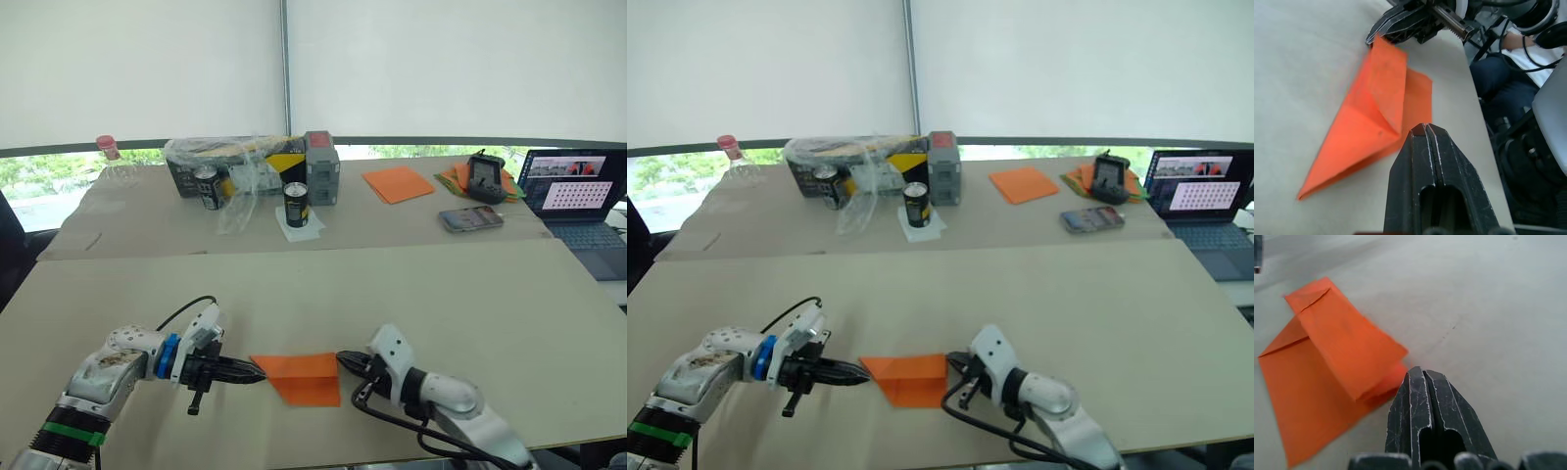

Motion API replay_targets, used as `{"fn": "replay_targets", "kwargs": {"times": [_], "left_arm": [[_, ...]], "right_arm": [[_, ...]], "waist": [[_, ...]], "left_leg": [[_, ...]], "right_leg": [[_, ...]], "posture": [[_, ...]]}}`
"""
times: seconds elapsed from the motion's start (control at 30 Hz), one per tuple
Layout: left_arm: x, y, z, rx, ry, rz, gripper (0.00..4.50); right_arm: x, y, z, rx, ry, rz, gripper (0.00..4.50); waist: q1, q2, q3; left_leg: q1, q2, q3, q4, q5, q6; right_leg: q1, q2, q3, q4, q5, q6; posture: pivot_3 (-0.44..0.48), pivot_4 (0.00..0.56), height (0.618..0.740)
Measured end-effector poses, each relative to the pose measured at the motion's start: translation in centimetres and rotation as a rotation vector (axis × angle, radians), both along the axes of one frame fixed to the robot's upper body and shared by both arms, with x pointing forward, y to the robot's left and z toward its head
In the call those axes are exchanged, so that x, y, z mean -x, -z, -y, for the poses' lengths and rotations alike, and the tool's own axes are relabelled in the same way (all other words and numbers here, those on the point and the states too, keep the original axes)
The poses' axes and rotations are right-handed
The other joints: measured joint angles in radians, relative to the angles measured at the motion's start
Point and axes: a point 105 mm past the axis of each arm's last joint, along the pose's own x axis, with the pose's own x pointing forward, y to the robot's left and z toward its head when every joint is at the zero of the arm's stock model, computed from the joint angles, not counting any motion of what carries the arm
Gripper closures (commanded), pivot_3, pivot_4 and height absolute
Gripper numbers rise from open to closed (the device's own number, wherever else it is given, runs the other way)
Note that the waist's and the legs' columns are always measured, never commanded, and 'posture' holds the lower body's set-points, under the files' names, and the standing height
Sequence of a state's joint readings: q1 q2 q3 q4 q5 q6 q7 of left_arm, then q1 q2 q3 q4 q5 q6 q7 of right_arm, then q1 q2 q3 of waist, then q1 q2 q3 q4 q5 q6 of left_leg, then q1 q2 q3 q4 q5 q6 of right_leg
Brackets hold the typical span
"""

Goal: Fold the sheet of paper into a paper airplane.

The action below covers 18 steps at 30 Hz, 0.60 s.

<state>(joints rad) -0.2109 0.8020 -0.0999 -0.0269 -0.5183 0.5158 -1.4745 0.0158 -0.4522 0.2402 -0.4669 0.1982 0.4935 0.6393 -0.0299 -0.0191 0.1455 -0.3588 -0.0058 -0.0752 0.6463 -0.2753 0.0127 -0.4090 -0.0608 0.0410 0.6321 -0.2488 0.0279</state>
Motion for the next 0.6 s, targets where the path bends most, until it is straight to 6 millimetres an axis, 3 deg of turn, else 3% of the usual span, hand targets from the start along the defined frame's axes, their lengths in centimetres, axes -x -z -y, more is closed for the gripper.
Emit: {"fn": "replay_targets", "kwargs": {"times": [0.13,0.2,0.3,0.5,0.6], "left_arm": [[-0.4,-0.8,-0.2,-0.010,-0.003,0.003,4.50],[-0.5,-0.8,-0.3,-0.015,-0.006,0.008,4.50],[-0.6,-0.8,-0.4,-0.029,-0.010,0.025,4.50],[-1.2,-1.1,-1.0,-0.072,-0.052,0.109,4.50],[-1.2,-1.3,-1.0,-0.075,-0.069,0.133,4.50]], "right_arm": [[-0.4,-4.6,0.7,0.002,-0.052,0.105,4.48],[-0.1,-5.3,0.9,0.036,-0.083,0.125,4.48],[0.8,-4.2,0.9,0.127,-0.153,0.107,3.66],[2.4,-2.7,-0.6,0.205,-0.278,0.163,1.59],[1.5,-3.1,-1.0,0.056,-0.180,0.075,1.59]], "waist": [[-0.002,0.000,0.001],[0.002,-0.001,0.001],[0.008,-0.001,0.004],[0.010,-0.002,0.007],[0.011,-0.004,0.008]], "left_leg": [[-0.012,-0.001,0.000,0.004,0.001,-0.001],[-0.011,-0.003,0.000,0.004,0.000,-0.001],[-0.012,-0.003,0.000,0.006,0.001,-0.001],[-0.012,-0.003,0.001,0.012,0.000,-0.001],[-0.013,-0.001,0.000,0.014,0.000,-0.001]], "right_leg": [[-0.013,0.000,0.000,0.004,0.000,0.000],[-0.013,0.000,-0.001,0.006,0.000,0.000],[-0.013,0.000,0.000,0.006,0.000,0.000],[-0.012,0.000,0.000,0.010,0.000,0.000],[-0.012,0.000,0.000,0.011,0.000,-0.001]], "posture": [[0.000,0.150,0.739],[0.000,0.150,0.739],[0.000,0.150,0.739],[0.000,0.150,0.739],[0.000,0.150,0.739]]}}
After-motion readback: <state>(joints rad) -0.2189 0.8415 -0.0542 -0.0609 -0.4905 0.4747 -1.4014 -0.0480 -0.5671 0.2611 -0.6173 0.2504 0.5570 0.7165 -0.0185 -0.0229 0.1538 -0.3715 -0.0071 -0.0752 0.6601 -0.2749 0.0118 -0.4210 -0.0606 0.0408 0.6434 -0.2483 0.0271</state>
